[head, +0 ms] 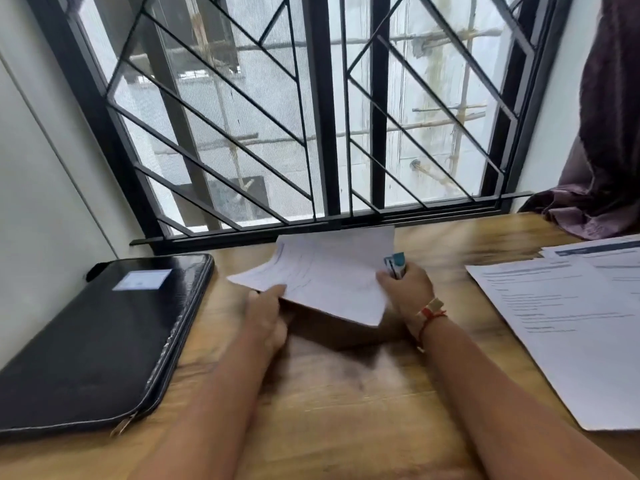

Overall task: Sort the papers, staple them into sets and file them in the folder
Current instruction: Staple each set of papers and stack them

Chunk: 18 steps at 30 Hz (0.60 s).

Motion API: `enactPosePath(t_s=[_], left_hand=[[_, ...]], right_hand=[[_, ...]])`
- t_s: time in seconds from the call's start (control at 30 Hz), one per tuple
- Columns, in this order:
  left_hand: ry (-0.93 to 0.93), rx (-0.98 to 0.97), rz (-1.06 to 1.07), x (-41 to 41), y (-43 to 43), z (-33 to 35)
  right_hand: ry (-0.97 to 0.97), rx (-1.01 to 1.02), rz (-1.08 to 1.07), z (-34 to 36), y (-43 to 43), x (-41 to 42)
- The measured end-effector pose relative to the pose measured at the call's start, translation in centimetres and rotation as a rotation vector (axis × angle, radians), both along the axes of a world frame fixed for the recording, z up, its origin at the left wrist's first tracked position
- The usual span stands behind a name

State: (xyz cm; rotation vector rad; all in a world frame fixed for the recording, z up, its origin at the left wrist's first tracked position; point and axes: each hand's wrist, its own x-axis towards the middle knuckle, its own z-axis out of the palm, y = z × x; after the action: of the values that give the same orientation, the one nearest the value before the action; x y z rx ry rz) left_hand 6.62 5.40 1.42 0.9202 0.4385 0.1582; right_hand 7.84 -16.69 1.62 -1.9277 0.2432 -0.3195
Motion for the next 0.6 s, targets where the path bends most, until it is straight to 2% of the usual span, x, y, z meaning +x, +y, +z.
enactPosePath(t_s=[0.17,0.33,0.43,0.53,0.6], left_hand=[[0.069,0.136,-0.177,1.2,6.5,0.5],[0.071,0.158,-0.313,1.3,8.9,0.6],[0.079,0.347,-0.441,0.9,8.2,0.5],[0.026,0.456,-0.424,0.5,6.9,0.7],[-0.088,0.489,-0.359,0.5,6.2,0.9]], right_hand=[[-0.019,-0.086,0.086,-0.5,-3.1,1.1],[-0.098,-0.193,0.126,-0.7,-4.6,1.5],[-0.139,-0.250,0.112,-0.8,-4.7,1.7],[-0.223,-0.260,0.066,-0.4,-4.5,1.6],[-0.310,-0.263,-0.002,0.2,-4.4,1.4]])
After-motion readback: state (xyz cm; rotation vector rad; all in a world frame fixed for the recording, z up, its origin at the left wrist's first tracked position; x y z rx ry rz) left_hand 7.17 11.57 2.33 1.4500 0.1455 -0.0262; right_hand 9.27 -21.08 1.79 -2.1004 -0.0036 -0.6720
